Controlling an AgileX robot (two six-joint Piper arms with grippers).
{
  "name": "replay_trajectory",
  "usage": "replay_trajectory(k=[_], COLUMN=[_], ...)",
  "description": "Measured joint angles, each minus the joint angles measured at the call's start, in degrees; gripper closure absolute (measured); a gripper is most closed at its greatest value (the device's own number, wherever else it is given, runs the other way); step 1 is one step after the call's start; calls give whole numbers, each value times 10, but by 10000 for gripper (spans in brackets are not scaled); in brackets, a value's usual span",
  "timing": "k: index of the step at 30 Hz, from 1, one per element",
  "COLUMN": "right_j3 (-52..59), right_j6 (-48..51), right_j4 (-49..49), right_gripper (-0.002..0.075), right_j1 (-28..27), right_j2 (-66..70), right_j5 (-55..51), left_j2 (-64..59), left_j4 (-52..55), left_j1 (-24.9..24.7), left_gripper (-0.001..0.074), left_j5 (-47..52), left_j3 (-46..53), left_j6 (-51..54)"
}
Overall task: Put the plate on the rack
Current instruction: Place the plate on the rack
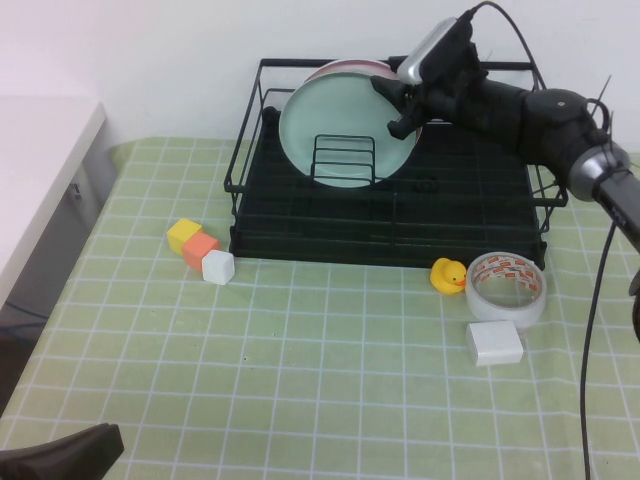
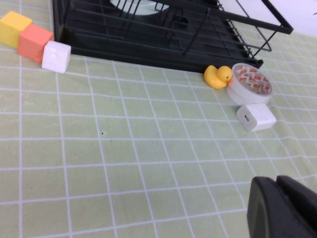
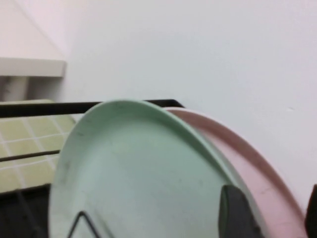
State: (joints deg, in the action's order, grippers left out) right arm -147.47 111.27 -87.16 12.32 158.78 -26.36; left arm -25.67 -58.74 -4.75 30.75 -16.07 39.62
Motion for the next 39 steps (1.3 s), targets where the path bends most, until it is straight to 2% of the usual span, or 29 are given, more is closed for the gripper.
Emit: replay_trajectory(k=[7, 15, 19, 23, 26, 29, 33, 39], right_j3=[0, 0, 0, 0, 0, 0, 0, 0], right_j6=[0, -45, -127, -309, -466, -554, -551, -557], right_j4=[-7, -7, 21, 156, 275, 360, 392, 375], right_gripper=[423, 424, 424, 424, 426, 446, 508, 669], right_j1=[18, 22, 22, 22, 17, 6, -6, -7], right_j2=[0, -2, -22, -49, -58, -65, -84, -136], right_j5=[81, 68, 62, 59, 9, -78, -197, -320], left_j2=[0, 0, 0, 0, 0, 0, 0, 0], left_j4=[-47, -57, -59, -59, -59, -59, -59, -59], left_j1=[0, 0, 0, 0, 0, 0, 0, 0], left_gripper=[737, 737, 737, 737, 737, 737, 737, 737], left_j5=[-4, -20, -32, -34, -35, -35, -35, -35], left_j3=[0, 0, 0, 0, 0, 0, 0, 0], left_j6=[47, 55, 61, 67, 68, 68, 69, 71])
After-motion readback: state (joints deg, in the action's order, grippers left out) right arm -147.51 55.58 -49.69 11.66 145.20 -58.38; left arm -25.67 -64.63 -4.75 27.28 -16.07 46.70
